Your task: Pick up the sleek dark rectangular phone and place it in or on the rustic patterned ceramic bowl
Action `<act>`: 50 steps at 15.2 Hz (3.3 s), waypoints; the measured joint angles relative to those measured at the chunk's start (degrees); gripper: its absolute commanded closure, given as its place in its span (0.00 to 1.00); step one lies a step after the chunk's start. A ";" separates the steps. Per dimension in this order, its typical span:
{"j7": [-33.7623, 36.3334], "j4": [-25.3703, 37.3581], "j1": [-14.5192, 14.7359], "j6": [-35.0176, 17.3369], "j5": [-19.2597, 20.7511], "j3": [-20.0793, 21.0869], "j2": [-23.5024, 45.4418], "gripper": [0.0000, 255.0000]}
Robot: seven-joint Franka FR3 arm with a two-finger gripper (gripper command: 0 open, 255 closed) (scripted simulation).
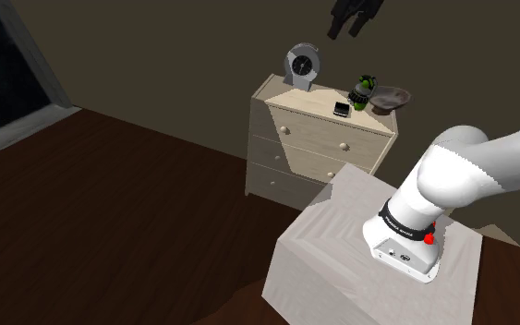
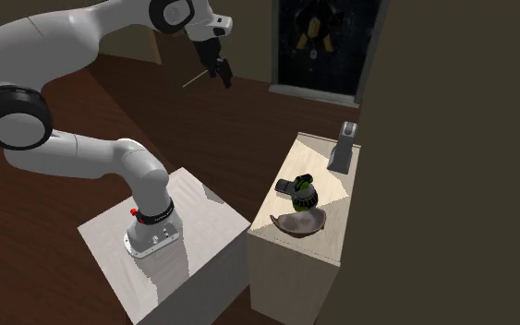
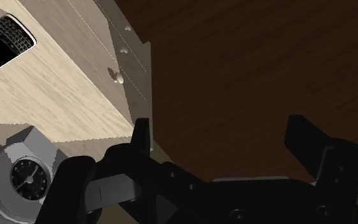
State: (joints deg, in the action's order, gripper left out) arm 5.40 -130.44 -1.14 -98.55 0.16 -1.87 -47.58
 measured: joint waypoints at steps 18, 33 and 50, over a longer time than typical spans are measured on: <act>11.60 -11.56 -12.31 -23.25 6.36 -4.99 13.85 0.00; 24.12 -13.54 -23.37 -43.38 11.75 -10.81 34.32 0.00; 25.09 -14.16 -24.60 -51.96 11.74 -12.28 42.29 1.00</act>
State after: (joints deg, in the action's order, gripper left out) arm 30.49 -144.59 -25.73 -150.51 11.90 -14.15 -5.29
